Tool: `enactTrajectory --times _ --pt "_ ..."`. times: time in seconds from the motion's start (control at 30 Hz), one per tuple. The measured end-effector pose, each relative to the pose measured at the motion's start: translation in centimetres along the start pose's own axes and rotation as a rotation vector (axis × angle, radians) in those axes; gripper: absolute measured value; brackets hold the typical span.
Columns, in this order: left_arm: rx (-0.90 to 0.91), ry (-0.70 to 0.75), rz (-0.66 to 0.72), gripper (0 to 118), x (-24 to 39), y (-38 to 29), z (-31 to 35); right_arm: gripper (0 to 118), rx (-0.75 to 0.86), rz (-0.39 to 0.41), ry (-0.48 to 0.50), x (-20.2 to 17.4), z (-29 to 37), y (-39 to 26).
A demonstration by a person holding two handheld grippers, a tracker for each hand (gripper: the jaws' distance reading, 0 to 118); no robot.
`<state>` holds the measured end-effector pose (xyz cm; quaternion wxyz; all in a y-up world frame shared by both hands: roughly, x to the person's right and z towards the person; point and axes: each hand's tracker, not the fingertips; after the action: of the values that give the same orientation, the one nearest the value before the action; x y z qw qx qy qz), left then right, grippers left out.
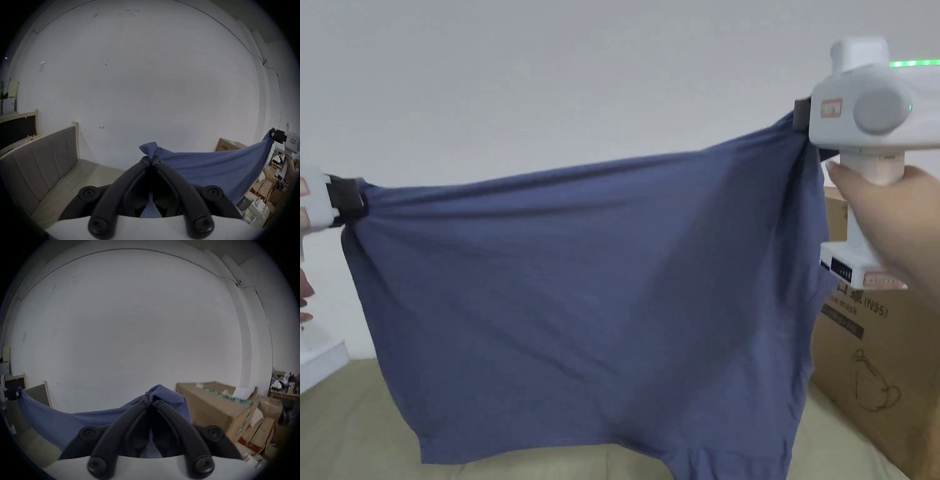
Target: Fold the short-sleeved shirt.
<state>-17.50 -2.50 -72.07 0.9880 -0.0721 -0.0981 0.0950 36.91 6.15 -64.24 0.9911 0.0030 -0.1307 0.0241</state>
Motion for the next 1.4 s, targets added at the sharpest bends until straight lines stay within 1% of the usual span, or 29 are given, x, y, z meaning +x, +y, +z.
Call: enactTrajectory --times 0.1,0.13,0.2,0.23,0.3,0.33,0.37,0.43,0.47,0.5,0.53,0.57,0.6,0.63,0.67,0.73,0.8,0.9,1.0,1.1,1.13,1.17,1.2,1.23,1.27,1.3,1.33,1.37,1.4 --pt "-0.139 -0.001 0.002 0 -0.8 -5.6 -0.5 0 -0.154 -0.04 -0.002 0.3 -0.3 -7.0" --pt "-0.203 -0.001 0.016 0 -1.1 -8.3 -0.5 0 -0.217 -0.053 0.017 0.5 0.0 -10.4" --pt "-0.331 0.012 0.041 0 -1.8 -14.1 0.1 0 -0.368 -0.071 0.019 0.9 1.1 -17.5" --pt "-0.397 0.018 0.056 0 -2.2 -17.2 0.7 0 -0.447 -0.091 0.032 1.2 2.1 -21.1" --pt "-0.547 0.015 0.083 0 -3.1 -24.2 3.0 0 -0.627 -0.168 0.069 2.4 5.5 -29.4" --pt "-0.61 0.028 0.083 0 -3.6 -27.2 4.3 0 -0.702 -0.192 0.07 3.0 7.5 -32.9" --pt "-0.661 0.028 0.087 0 -4.2 -30.1 6.4 0 -0.77 -0.199 0.063 4.1 9.5 -36.7" --pt "-0.714 0.033 0.101 0 -5.3 -34.3 10.6 0 -0.894 -0.139 0.046 5.3 14.3 -41.8" --pt "-0.737 0.03 0.13 0 -6.6 -36.0 12.6 0 -0.926 -0.136 0.056 6.1 17.2 -43.7" --pt "-0.756 0.007 0.16 0 -7.3 -37.4 14.9 0 -0.97 -0.149 0.086 6.7 20.6 -45.1" --pt "-0.77 0.007 0.123 0 -7.5 -38.4 17.2 0 -1.002 -0.167 0.098 7.5 23.5 -46.1" --pt "-0.796 0.017 0.052 0 -7.4 -39.3 19.2 0 -1.004 -0.149 0.098 8.0 26.1 -46.8" --pt "-0.816 0.011 0.009 0 -7.6 -40.1 21.5 0 -1.032 -0.148 0.12 8.5 28.6 -47.4" --pt "-0.826 -0.008 -0.008 0 -7.7 -40.8 23.4 0 -1.046 -0.177 0.136 8.7 31.2 -47.5" --pt "-0.841 -0.017 -0.024 0 -7.7 -41.4 25.3 0 -1.051 -0.172 0.133 9.1 33.3 -47.8" --pt "-0.842 -0.026 0.01 0 -8.0 -42.2 28.7 0 -1.055 -0.153 0.147 9.4 36.6 -48.0" --pt "-0.834 -0.024 0.021 0 -8.3 -42.5 31.4 0 -1.05 -0.113 0.159 9.3 39.1 -47.5" --pt "-0.824 -0.034 0.023 0 -8.3 -42.4 34.3 0 -1.08 -0.106 0.16 9.6 40.2 -47.4" --pt "-0.848 -0.043 -0.014 1 -7.9 -42.6 35.5 0 -1.088 -0.103 0.17 9.4 40.3 -47.0" --pt "-0.831 -0.044 -0.038 3 -7.4 -41.7 36.2 0 -1.093 -0.097 0.158 9.0 40.1 -46.2" --pt "-0.823 -0.046 -0.034 9 -7.2 -41.3 36.4 0 -1.089 -0.117 0.16 9.0 40.2 -45.9" --pt "-0.816 -0.045 -0.03 20 -7.1 -40.8 36.5 2 -1.079 -0.14 0.161 8.9 40.3 -45.5" --pt "-0.811 -0.043 -0.023 40 -7.1 -40.3 36.7 9 -1.067 -0.155 0.153 8.8 40.5 -45.0" --pt "-0.8 -0.036 -0.019 82 -7.1 -39.7 37.0 49 -1.056 -0.17 0.151 8.7 40.5 -44.5" --pt "-0.787 -0.03 -0.007 108 -7.1 -39.1 37.4 92 -1.051 -0.185 0.152 8.6 40.7 -43.9" --pt "-0.775 -0.026 0.008 114 -7.0 -38.4 37.7 112 -1.049 -0.191 0.149 8.6 40.9 -43.3" --pt "-0.742 -0.036 0.025 112 -6.8 -37.6 38.3 114 -1.046 -0.191 0.145 8.2 41.3 -42.7" --pt "-0.683 -0.065 0.04 112 -6.7 -36.4 39.0 114 -0.991 -0.189 0.141 8.0 41.8 -41.7" --pt "-0.655 -0.085 0.063 112 -6.3 -35.5 39.5 114 -0.932 -0.184 0.165 7.7 42.1 -40.5"
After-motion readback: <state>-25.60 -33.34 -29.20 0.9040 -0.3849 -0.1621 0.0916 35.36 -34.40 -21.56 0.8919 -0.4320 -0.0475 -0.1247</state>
